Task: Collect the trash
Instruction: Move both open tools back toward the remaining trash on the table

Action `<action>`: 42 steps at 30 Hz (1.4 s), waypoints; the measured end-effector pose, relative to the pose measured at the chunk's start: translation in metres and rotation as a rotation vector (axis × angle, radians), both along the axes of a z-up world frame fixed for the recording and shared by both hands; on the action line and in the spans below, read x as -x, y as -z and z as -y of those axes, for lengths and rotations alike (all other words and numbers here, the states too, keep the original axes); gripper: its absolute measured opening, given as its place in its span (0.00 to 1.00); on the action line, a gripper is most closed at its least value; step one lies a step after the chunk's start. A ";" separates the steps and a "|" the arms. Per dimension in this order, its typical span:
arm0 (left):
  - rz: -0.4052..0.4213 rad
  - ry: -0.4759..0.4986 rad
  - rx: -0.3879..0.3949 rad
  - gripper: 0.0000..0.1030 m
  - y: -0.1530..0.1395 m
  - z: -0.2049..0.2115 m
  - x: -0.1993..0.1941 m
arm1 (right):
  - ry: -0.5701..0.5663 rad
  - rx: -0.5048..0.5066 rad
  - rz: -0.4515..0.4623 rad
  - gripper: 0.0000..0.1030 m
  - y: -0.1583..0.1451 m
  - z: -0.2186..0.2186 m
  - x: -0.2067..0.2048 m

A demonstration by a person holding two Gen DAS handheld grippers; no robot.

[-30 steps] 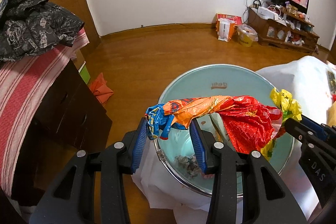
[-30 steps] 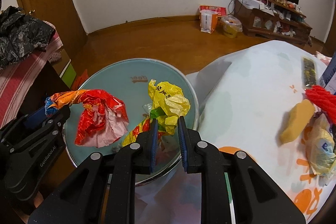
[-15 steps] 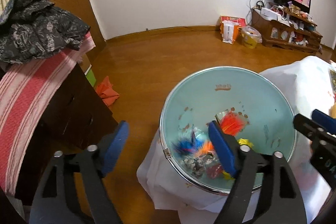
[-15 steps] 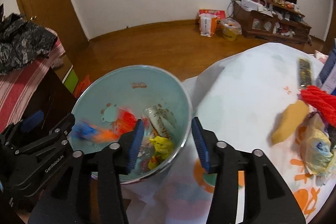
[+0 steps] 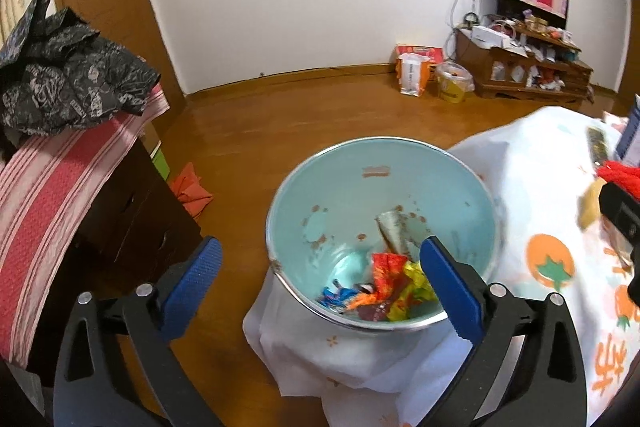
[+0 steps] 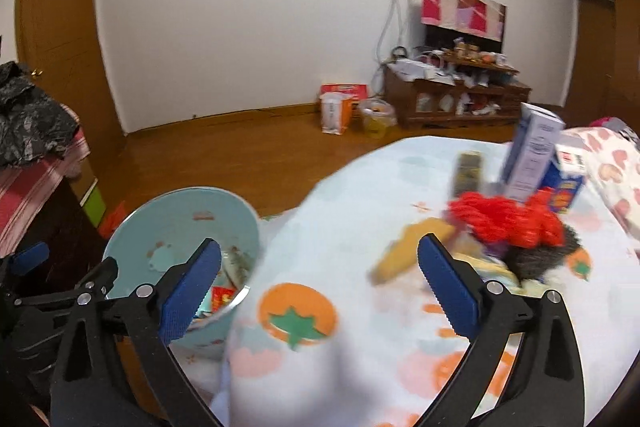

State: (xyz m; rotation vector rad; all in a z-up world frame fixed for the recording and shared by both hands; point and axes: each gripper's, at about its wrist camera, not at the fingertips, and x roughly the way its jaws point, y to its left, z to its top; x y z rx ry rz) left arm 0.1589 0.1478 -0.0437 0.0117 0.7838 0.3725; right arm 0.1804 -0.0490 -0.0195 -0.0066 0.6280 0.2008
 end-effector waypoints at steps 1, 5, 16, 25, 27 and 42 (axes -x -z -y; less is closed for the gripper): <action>0.000 0.009 -0.004 0.94 -0.001 0.006 0.001 | 0.003 -0.008 -0.010 0.94 -0.001 0.007 0.002; 0.007 0.048 -0.011 0.94 -0.008 0.026 0.007 | 0.032 -0.040 -0.039 0.94 -0.004 0.031 0.009; -0.008 0.196 -0.033 0.94 -0.010 0.088 0.019 | 0.158 -0.083 -0.103 0.94 0.009 0.113 0.034; -0.060 0.308 -0.038 0.94 0.011 0.131 0.022 | 0.323 -0.101 -0.180 0.73 0.037 0.195 0.052; -0.072 0.323 -0.027 0.94 0.015 0.136 0.021 | 0.345 -0.127 -0.205 0.69 0.044 0.209 0.050; -0.073 0.335 -0.015 0.94 0.018 0.135 0.006 | 0.241 -0.197 -0.322 0.48 0.077 0.194 -0.024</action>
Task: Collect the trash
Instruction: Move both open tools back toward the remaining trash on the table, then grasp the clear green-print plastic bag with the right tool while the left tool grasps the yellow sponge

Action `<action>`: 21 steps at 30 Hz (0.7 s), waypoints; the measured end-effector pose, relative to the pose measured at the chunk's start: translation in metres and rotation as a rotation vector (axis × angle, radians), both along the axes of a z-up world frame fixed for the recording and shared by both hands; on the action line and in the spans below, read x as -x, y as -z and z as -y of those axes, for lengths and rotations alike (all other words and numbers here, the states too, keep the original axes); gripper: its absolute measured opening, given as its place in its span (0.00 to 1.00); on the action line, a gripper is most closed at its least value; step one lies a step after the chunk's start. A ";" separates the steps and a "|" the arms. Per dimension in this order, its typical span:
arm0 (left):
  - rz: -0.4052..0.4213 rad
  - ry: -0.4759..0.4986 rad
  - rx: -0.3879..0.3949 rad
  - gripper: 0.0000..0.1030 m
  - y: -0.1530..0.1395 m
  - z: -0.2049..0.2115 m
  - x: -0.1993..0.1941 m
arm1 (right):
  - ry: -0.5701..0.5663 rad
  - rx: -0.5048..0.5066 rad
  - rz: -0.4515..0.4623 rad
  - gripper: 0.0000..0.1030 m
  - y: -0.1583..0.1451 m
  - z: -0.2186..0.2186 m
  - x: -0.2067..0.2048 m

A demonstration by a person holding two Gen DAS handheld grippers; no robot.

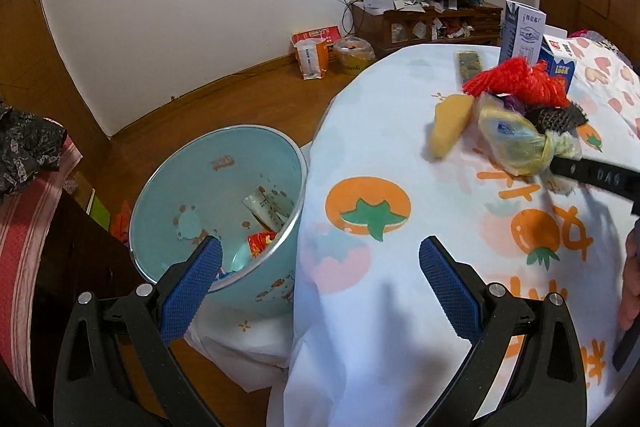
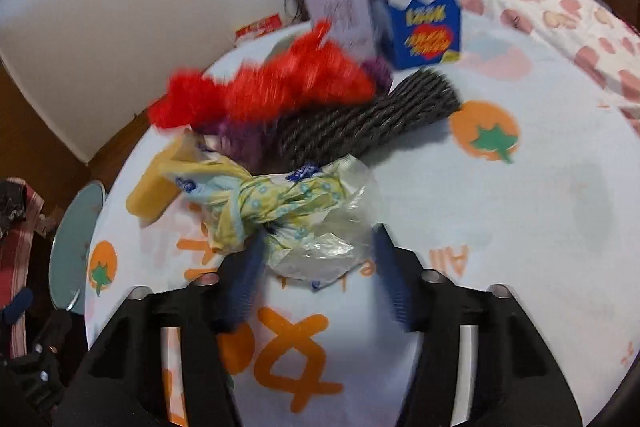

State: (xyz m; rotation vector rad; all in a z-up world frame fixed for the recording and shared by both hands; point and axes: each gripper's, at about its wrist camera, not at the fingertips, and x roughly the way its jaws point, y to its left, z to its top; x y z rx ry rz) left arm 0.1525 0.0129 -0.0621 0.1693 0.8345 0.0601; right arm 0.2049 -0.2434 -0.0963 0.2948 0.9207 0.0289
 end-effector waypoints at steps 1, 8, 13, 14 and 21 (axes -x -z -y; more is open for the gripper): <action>-0.001 0.001 -0.001 0.94 0.000 0.000 -0.001 | -0.005 0.008 0.014 0.46 0.000 -0.002 0.001; -0.017 0.009 0.017 0.94 0.004 0.006 -0.017 | -0.054 0.033 0.068 0.39 -0.012 -0.002 0.022; -0.011 0.041 0.038 0.93 0.005 0.015 -0.035 | -0.018 0.077 0.130 0.39 -0.036 0.027 0.053; -0.004 0.047 0.035 0.93 0.004 0.018 -0.040 | 0.013 0.088 0.141 0.39 -0.041 0.038 0.059; 0.027 0.089 0.026 0.88 0.007 0.050 -0.084 | 0.271 0.121 0.147 0.39 -0.046 0.113 0.054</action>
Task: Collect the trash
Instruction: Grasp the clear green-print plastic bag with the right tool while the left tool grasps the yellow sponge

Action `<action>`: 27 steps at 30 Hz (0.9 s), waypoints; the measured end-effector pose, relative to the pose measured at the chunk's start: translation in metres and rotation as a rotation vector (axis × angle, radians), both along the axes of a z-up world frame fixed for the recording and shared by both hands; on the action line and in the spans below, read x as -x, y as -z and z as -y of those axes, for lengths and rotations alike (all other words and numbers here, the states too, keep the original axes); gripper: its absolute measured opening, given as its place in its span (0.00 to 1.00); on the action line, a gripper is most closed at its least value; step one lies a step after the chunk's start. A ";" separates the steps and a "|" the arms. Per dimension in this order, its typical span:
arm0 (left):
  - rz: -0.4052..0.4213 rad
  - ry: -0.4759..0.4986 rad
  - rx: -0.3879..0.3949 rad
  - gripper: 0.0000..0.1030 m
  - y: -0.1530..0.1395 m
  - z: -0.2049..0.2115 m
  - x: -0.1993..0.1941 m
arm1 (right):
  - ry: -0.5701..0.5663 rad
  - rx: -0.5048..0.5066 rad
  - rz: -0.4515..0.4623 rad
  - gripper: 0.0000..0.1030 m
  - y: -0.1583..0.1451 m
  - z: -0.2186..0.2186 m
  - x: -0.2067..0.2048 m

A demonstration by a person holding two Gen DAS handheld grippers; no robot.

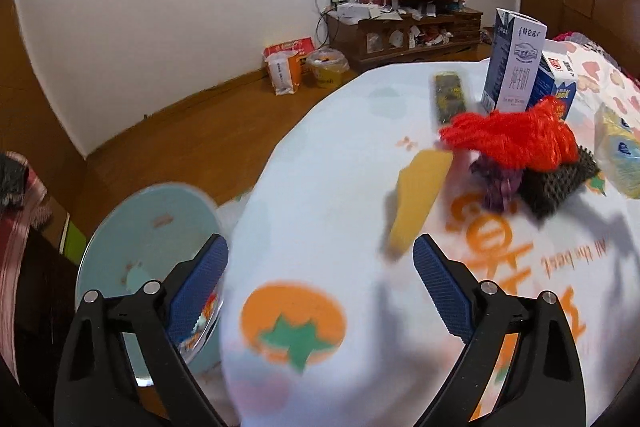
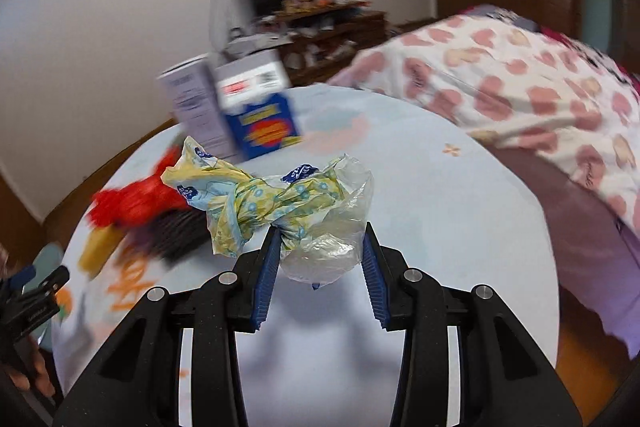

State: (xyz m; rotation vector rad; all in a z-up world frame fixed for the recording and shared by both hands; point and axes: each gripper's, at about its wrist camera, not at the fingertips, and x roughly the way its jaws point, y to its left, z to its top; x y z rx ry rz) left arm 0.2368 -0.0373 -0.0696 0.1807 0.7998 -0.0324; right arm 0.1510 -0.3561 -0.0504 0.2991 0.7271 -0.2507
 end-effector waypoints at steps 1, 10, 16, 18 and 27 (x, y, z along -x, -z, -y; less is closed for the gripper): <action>-0.002 0.004 -0.001 0.88 0.001 0.004 -0.004 | 0.019 0.013 -0.002 0.39 0.001 0.007 -0.004; -0.125 0.044 0.004 0.65 0.029 0.039 -0.048 | 0.023 -0.005 -0.001 0.39 0.011 0.015 -0.016; -0.135 0.075 0.068 0.20 0.025 0.036 -0.041 | 0.028 -0.029 -0.004 0.39 0.014 0.009 -0.007; -0.128 0.085 0.091 0.20 0.020 0.032 -0.029 | 0.031 -0.031 -0.001 0.39 0.012 0.007 -0.001; -0.042 0.090 0.064 0.20 -0.010 0.015 0.041 | 0.014 -0.027 0.021 0.39 0.000 -0.015 0.033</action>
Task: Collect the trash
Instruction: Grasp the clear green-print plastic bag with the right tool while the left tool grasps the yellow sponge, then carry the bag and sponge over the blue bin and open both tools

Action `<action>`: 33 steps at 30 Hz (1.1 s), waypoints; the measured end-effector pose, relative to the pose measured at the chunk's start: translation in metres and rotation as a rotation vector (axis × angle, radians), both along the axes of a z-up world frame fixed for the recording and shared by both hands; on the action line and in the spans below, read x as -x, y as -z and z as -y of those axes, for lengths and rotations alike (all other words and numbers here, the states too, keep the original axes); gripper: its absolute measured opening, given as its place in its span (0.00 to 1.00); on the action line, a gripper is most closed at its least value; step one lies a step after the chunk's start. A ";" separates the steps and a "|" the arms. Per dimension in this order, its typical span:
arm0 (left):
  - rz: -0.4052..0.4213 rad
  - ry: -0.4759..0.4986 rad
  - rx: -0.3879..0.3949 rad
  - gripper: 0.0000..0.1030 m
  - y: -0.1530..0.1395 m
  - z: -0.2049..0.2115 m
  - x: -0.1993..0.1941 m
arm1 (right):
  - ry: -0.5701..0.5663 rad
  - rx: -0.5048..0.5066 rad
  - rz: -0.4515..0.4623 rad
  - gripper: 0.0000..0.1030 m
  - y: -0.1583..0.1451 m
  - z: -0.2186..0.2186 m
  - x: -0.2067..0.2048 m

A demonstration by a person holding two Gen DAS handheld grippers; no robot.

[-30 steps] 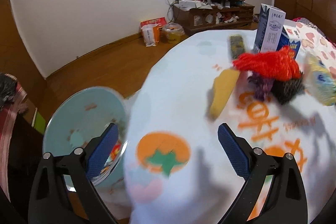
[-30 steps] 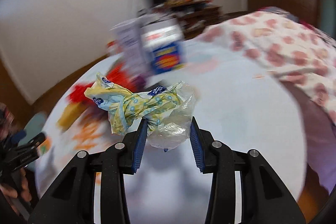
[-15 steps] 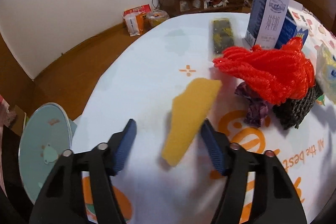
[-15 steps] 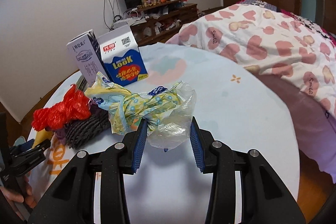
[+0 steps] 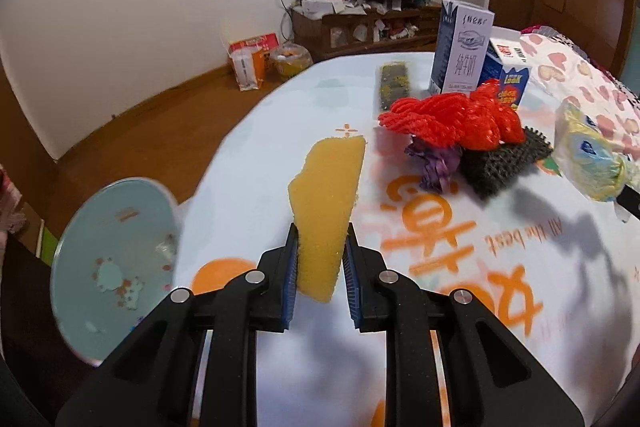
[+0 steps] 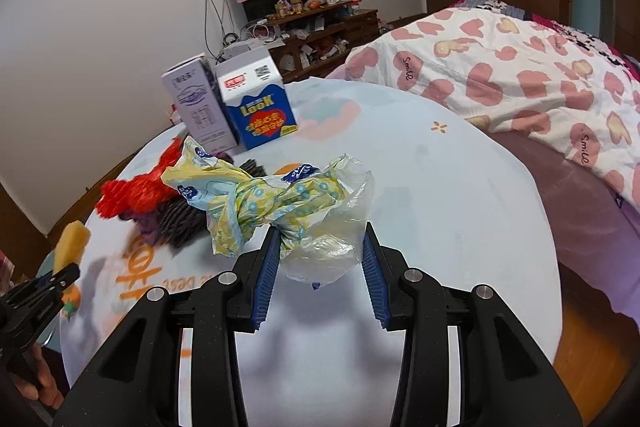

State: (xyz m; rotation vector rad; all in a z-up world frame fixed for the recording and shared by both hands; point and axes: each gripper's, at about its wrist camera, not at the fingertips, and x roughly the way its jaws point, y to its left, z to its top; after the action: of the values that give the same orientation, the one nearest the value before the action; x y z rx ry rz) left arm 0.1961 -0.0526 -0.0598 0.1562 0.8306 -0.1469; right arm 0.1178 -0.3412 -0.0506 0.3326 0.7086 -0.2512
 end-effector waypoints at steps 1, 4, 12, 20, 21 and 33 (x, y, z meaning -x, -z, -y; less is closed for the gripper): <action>0.004 -0.002 -0.008 0.20 -0.002 -0.002 0.007 | -0.005 -0.001 0.001 0.39 -0.001 -0.004 0.003; 0.006 -0.012 -0.021 0.20 -0.007 -0.011 0.019 | -0.023 0.000 -0.001 0.39 -0.002 -0.017 0.009; 0.029 -0.070 -0.028 0.20 -0.017 -0.040 0.041 | -0.084 0.015 0.011 0.39 -0.011 -0.054 0.018; 0.056 -0.113 -0.027 0.20 -0.025 -0.063 0.053 | -0.147 0.026 0.024 0.39 -0.018 -0.086 0.019; 0.060 -0.119 -0.029 0.20 -0.026 -0.066 0.055 | -0.153 0.027 0.025 0.39 -0.019 -0.089 0.019; 0.060 -0.186 -0.020 0.20 -0.024 -0.101 0.061 | -0.232 0.032 0.024 0.39 -0.021 -0.130 0.013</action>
State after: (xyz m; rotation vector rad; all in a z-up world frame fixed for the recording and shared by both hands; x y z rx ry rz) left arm 0.1356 0.0483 -0.0357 0.1015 0.7823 0.0406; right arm 0.1053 -0.2114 -0.0292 0.2198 0.7122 -0.0380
